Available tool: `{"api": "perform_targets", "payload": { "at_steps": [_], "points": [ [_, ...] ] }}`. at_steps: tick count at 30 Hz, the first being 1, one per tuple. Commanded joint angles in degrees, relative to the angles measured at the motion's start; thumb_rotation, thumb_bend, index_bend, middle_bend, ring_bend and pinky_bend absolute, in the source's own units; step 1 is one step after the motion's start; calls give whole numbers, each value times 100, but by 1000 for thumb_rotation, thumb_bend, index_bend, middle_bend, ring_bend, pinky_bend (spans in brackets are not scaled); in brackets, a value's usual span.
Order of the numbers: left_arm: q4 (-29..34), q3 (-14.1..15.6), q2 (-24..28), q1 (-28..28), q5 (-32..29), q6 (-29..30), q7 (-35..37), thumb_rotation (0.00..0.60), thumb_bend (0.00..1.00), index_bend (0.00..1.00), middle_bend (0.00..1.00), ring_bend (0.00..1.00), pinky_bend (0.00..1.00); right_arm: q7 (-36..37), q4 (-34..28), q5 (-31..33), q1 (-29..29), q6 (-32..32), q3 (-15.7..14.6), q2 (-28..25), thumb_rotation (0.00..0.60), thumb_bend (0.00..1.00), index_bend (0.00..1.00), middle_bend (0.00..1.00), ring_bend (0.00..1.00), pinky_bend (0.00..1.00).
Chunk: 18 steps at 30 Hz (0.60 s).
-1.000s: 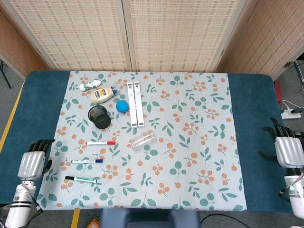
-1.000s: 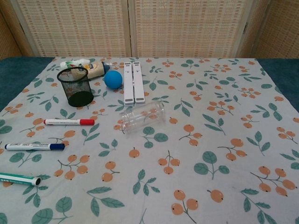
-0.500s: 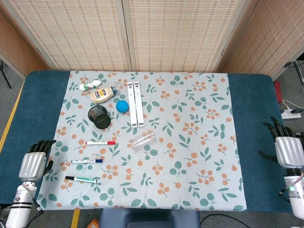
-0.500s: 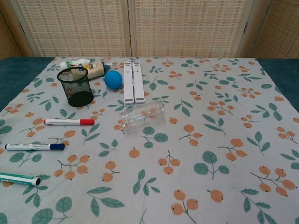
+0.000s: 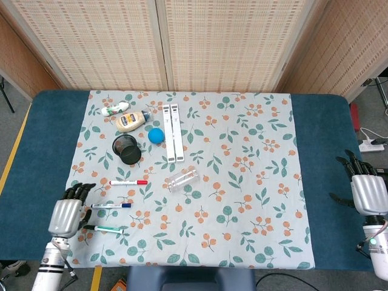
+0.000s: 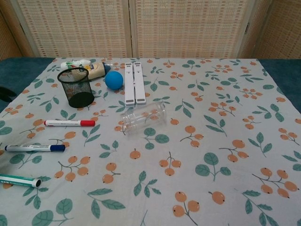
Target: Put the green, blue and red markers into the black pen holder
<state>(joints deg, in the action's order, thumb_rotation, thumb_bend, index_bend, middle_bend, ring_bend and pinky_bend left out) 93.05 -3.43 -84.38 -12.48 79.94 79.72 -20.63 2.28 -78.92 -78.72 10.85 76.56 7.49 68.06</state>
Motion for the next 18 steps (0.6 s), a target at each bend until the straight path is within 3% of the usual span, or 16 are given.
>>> {"api": "perform_targets", "payload": {
  "at_steps": [1,9,18],
  "points": [
    [118,102,-737,-155,78,-131,-538,600,346,205,211,124,202,12,2,-3,3,-13,-6,-2,600,28,183,53,183,205],
    [-584,-58,-1568,-392,-212,-405,-1045,600,346,268,262,147,209,51,15,15,1,-15,5,-8,600,28,184,53,183,204],
    [48,335,-1294,58,-441,44,-1624,600,346,313,302,160,211,126,85,24,15,-59,6,4,600,28,188,52,183,204]
  ]
}}
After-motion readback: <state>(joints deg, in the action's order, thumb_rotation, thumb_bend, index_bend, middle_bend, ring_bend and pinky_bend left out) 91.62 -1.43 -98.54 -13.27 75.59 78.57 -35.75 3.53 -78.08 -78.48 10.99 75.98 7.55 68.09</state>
